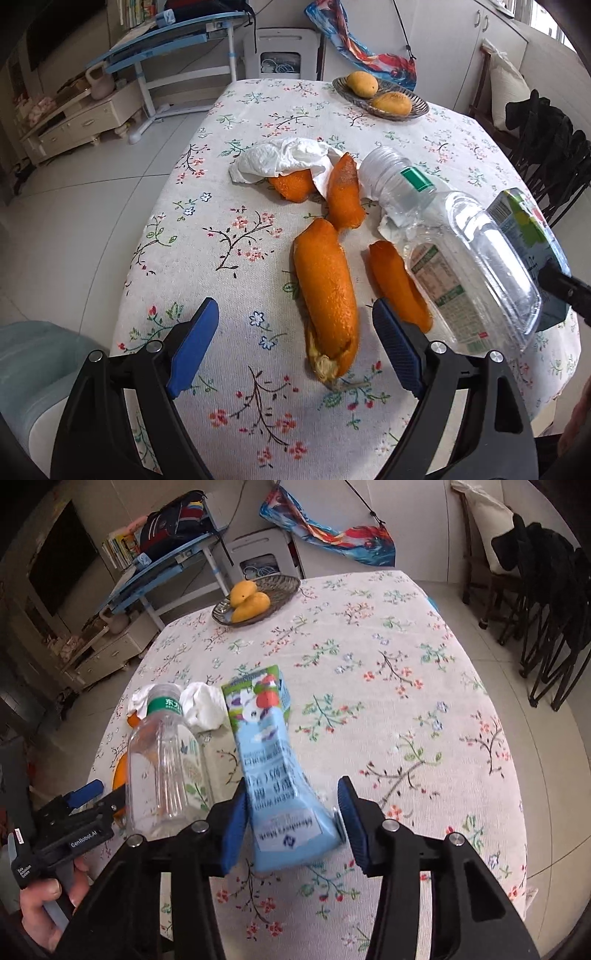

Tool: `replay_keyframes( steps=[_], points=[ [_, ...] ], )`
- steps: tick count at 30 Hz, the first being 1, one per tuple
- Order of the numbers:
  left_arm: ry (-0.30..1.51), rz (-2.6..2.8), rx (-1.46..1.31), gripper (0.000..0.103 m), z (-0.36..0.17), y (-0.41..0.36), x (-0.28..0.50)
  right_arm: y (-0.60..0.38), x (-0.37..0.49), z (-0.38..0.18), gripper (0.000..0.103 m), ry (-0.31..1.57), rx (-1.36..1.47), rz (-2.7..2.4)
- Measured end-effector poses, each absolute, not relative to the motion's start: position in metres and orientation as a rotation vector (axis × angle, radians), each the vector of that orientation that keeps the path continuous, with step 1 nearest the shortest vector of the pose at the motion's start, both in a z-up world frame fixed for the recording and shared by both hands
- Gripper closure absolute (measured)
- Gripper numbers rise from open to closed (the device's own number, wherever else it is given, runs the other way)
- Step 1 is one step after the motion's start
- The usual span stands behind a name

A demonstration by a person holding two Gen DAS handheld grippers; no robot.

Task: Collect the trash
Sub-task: 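Grasp a long orange peel with the left gripper while the right lifts the carton, then carry the orange peel and blue carton toward the yellow bucket with both grippers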

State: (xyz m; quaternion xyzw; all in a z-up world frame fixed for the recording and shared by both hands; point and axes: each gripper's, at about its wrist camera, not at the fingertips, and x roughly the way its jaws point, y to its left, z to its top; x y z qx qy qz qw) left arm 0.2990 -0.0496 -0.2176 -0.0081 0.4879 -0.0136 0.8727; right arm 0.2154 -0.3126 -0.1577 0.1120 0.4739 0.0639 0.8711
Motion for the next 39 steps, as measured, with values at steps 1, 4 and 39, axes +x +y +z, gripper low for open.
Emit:
replay_keyframes(
  steps=[1, 4, 39],
  points=[
    [1.016, -0.031, -0.015, 0.021, -0.218, -0.05, 0.3, -0.31, 0.216, -0.157, 0.051, 0.987, 0.225, 0.134],
    [1.008, -0.052, -0.004, 0.037, -0.218, -0.049, 0.3, -0.304, 0.22, -0.157, 0.05, 0.985, 0.198, 0.13],
    [0.961, -0.159, -0.099, 0.083, -0.203, -0.025, 0.294, -0.327, 0.227, -0.154, 0.07, 0.948, 0.432, 0.224]
  ],
)
